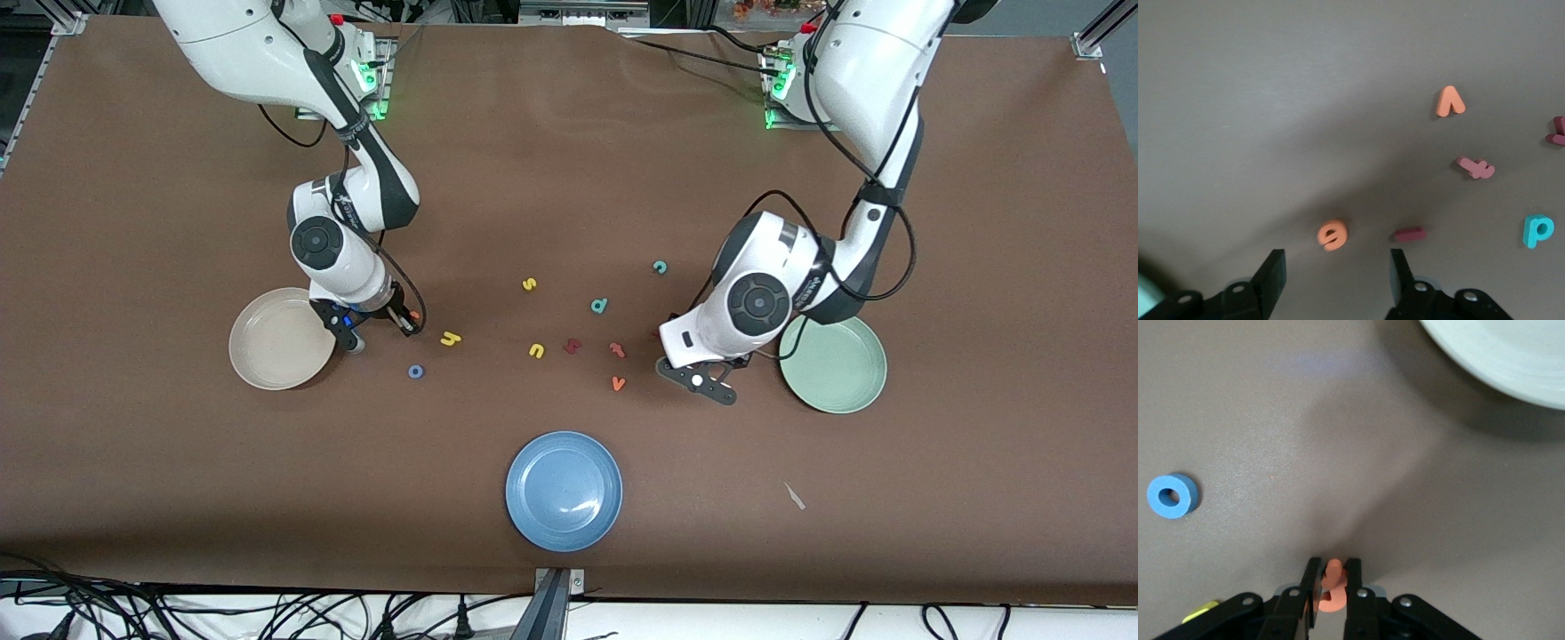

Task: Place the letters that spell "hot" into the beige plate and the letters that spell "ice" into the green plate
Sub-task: 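Drop the orange t on the beige plate while the left gripper drops e on green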

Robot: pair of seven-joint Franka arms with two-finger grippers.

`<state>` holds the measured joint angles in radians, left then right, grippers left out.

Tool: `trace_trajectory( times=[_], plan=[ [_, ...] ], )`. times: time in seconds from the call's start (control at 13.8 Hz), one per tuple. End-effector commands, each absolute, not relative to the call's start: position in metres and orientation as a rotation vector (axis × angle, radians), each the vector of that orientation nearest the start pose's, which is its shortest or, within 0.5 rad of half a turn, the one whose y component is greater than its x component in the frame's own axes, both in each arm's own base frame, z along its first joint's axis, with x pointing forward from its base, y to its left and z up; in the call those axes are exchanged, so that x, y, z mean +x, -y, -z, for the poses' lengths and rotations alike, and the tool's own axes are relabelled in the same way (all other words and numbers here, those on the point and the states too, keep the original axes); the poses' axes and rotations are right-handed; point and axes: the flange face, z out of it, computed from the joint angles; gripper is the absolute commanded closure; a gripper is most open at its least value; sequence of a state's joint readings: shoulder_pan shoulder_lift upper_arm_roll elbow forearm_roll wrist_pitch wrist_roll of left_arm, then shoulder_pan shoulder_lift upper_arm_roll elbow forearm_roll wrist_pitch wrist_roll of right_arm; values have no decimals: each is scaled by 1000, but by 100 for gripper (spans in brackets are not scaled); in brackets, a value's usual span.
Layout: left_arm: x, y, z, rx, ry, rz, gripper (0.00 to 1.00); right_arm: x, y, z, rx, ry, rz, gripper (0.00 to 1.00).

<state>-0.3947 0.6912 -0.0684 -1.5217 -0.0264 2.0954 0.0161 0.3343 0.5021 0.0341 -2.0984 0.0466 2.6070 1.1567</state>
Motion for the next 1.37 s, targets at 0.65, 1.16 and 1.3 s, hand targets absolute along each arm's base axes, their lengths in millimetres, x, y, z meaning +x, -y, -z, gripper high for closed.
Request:
trace_trajectory(
  times=[0.65,1.16,1.3],
  plan=[
    [596,292,-179,-3139,-485,-201,46,566,-108,-224,-3175,-375,-138,100],
    [599,286,-182,-3131,-473,-208,89,575,-24,-223,-3225,-25,-180,95],
    [602,283,-201,-3127,-474,-203,89,582,-20,-216,-3233,29,-140,8]
  ],
)
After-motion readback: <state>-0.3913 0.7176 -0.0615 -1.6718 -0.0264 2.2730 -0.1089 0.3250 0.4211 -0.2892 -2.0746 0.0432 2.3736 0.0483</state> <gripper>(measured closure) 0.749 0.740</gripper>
